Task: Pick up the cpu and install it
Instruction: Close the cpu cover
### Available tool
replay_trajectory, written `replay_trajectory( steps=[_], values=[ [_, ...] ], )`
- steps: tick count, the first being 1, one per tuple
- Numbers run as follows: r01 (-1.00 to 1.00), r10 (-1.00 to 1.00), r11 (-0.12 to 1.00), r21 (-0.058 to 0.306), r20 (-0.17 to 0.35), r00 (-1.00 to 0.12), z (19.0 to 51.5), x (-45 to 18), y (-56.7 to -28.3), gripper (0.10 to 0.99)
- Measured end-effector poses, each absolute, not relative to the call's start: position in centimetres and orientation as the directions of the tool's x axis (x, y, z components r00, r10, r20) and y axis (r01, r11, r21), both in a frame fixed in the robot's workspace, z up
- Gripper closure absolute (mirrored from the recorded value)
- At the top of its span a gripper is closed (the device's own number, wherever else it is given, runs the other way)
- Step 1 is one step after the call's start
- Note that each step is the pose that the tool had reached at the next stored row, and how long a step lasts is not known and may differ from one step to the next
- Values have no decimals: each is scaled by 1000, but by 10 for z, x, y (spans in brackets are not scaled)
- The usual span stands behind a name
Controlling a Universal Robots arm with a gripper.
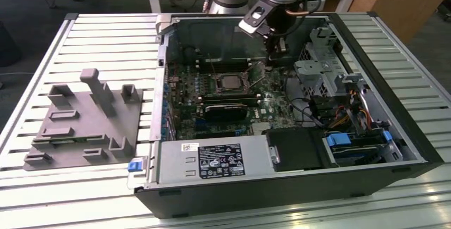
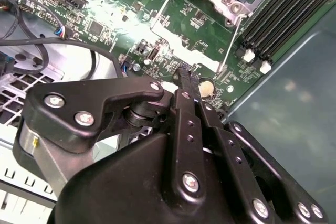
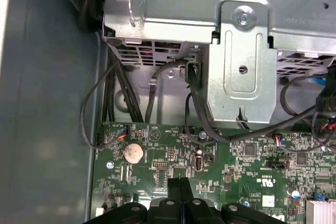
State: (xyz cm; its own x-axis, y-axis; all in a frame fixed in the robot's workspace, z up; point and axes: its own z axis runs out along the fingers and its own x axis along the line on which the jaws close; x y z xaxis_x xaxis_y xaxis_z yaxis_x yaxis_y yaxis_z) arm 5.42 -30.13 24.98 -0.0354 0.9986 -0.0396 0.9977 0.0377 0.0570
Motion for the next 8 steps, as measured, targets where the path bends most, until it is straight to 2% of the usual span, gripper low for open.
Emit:
replay_trajectory(
  steps=[4, 8],
  values=[
    [998, 999, 38, 52, -41, -36, 245, 55, -301, 980],
    [999, 998, 38, 25, -42, -37, 244, 55, -301, 980]
  ],
)
